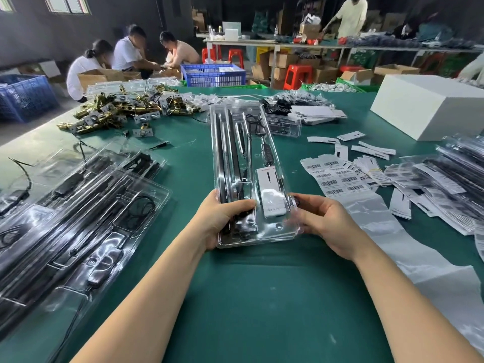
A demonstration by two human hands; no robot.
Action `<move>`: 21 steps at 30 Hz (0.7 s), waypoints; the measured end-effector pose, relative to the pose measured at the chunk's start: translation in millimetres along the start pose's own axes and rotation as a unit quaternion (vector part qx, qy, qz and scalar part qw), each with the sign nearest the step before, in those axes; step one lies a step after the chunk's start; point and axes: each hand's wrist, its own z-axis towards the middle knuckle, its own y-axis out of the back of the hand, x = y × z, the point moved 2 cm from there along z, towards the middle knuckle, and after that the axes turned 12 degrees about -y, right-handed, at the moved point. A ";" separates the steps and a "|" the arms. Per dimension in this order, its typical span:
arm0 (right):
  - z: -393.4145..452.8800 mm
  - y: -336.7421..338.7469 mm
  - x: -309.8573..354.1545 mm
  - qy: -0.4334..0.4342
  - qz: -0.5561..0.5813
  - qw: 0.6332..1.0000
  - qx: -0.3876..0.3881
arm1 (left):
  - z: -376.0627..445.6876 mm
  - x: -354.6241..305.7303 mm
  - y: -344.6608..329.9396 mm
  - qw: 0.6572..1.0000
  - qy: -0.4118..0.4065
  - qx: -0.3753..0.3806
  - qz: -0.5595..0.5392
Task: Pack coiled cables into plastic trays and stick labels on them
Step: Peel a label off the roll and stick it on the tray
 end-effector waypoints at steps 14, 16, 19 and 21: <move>7.3 3.4 -7.3 -0.035 -0.031 0.997 -0.058 | -3.5 -1.8 -3.4 1.000 -0.003 0.023 0.020; 7.0 1.7 -6.0 -0.028 -0.022 0.997 -0.069 | -3.5 -1.9 -3.0 1.000 -0.001 0.025 0.020; 7.2 -1.8 -5.2 -0.029 0.004 0.994 -0.103 | -3.7 -1.6 -3.1 0.999 0.002 0.029 0.017; 8.1 -4.8 -6.6 -0.049 0.036 0.990 -0.124 | -3.9 -1.5 -3.6 0.999 -0.002 0.034 0.020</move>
